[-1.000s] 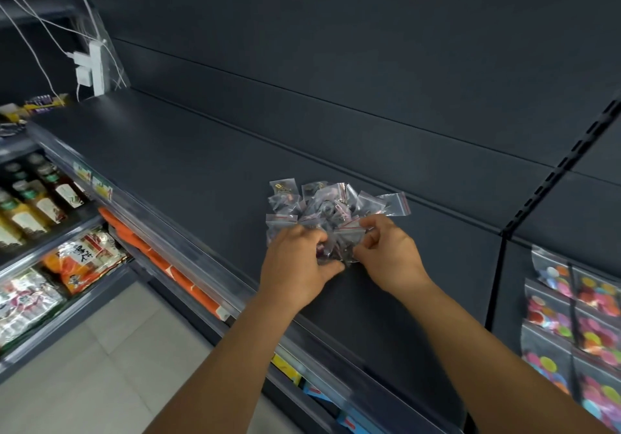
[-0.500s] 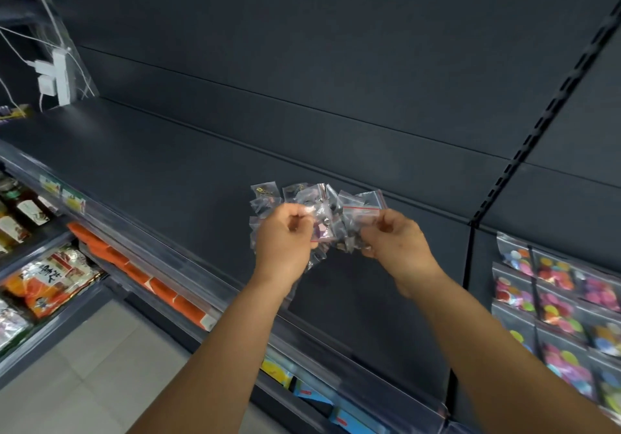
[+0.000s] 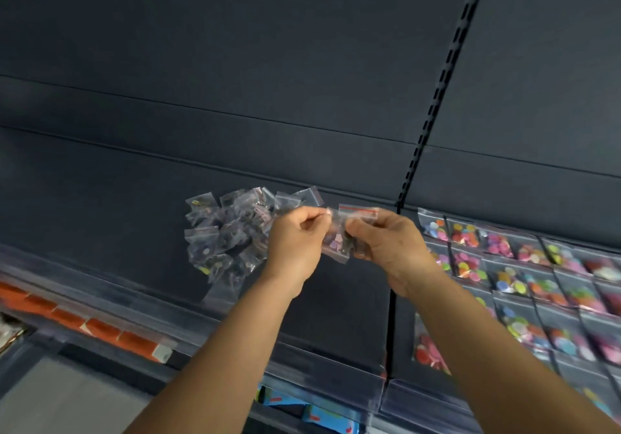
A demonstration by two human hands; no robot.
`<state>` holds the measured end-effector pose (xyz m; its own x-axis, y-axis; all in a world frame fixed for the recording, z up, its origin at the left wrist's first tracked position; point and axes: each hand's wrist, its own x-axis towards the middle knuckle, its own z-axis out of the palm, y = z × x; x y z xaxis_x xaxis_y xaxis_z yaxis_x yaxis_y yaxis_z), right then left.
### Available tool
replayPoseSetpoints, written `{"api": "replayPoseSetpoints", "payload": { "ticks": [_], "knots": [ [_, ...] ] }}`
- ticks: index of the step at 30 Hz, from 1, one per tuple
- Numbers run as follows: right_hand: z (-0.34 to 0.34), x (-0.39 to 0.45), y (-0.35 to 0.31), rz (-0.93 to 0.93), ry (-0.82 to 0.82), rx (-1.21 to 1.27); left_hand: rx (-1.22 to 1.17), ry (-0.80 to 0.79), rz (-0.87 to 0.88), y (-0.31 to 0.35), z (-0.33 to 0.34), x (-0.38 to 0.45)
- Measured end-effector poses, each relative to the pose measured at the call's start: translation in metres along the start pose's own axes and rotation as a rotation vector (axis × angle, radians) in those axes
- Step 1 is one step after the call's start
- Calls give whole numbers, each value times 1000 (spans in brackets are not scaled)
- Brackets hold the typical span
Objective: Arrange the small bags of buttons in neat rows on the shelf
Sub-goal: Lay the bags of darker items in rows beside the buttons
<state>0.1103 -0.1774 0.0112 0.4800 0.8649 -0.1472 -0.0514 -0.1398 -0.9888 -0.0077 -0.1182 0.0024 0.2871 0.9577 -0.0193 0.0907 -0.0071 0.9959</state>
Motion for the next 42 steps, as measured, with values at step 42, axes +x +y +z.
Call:
{"api": "replayPoseSetpoints", "payload": {
  "ticks": [42],
  "knots": [
    [-446, -97, -10, -66, 577, -62, 29, -542, 50, 76, 408, -117]
  ]
}}
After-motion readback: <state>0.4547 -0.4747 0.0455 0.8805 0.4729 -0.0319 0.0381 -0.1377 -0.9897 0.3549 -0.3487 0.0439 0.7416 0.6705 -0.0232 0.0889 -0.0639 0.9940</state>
